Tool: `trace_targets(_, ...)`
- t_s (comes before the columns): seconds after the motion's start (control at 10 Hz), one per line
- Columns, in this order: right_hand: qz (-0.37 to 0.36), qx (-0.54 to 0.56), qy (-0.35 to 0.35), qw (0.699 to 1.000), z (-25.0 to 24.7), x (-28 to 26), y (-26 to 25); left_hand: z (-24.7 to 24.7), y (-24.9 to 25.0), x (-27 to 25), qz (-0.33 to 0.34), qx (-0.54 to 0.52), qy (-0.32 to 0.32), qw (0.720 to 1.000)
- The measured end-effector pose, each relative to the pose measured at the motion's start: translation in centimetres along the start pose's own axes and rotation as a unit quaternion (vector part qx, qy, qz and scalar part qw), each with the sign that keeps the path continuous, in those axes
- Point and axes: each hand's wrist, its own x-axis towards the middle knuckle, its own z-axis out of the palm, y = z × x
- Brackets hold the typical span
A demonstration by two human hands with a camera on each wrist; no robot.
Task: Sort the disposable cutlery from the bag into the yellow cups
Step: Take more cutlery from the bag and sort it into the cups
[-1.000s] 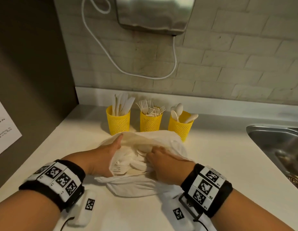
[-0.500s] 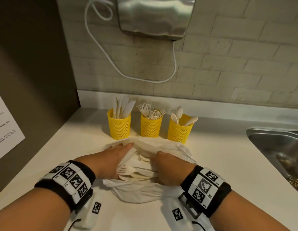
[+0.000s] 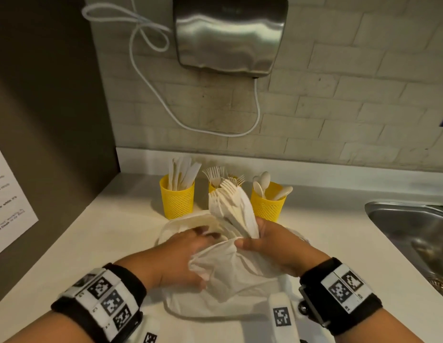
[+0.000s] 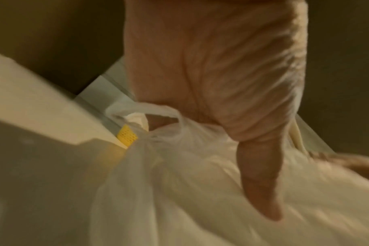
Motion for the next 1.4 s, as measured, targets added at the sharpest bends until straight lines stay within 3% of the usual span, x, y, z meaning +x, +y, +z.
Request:
trace_targets(0.1,-0.003,0.075,-0.017,0.997,-1.1,-0.4,0.3,1.7,0.3,1.0,0.082,0.063,0.030,0.994)
trace_targets(0.3,0.032,0.195,-0.028,0.980,-2.4,-0.9,1.6,0.7,0.2,0.2,0.166,-0.024,0.081,0.982)
trace_targets(0.4,0.040,0.224,0.004,0.974,-2.6,-0.5,2.1,1.9,-2.0,-0.5,0.075,0.076,0.020,0.994)
trace_targets(0.5,0.060,0.174,0.048,0.982,-2.5,-0.2,2.1,5.1,-3.5,-0.9,0.054,0.045,-0.126,0.990)
trace_targets(0.6,0.057,0.162,0.057,0.984,-2.0,-0.1,2.1,5.1,-1.6,-2.0,0.102,0.065,-0.090,0.989)
trace_targets(0.7,0.026,0.150,0.068,0.986,-1.6,-0.1,1.8,2.4,2.2,-2.5,0.122,-0.065,-0.061,0.989)
trace_targets(0.8,-0.013,0.166,0.073,0.983,-1.5,-0.3,0.9,2.0,3.7,-1.9,0.166,0.005,0.046,0.985)
trace_targets(0.9,-0.063,0.224,0.068,0.970,-1.6,-0.6,-0.4,4.8,1.8,-0.7,0.024,0.156,-0.182,0.971)
trace_targets(1.0,-0.109,0.289,0.088,0.947,-2.1,-0.8,-2.0,4.5,2.3,0.3,0.054,0.144,-0.127,0.980)
trace_targets(1.1,-0.159,0.350,0.112,0.916,-2.9,-0.4,-4.5,-0.4,4.7,0.0,-0.002,-0.205,-0.015,0.979)
trace_targets(1.2,-0.220,0.397,0.134,0.881,-3.6,0.5,-8.1,-4.5,5.9,1.8,-0.070,-0.584,0.093,0.804)
trace_targets(1.3,-0.296,0.393,0.162,0.855,-3.7,1.1,-12.1,-7.4,7.0,4.0,-0.118,-0.747,0.061,0.651)
trace_targets(1.4,-0.327,0.361,0.197,0.851,-2.7,1.6,-14.5,-8.7,9.1,4.8,-0.118,-0.798,0.054,0.589)
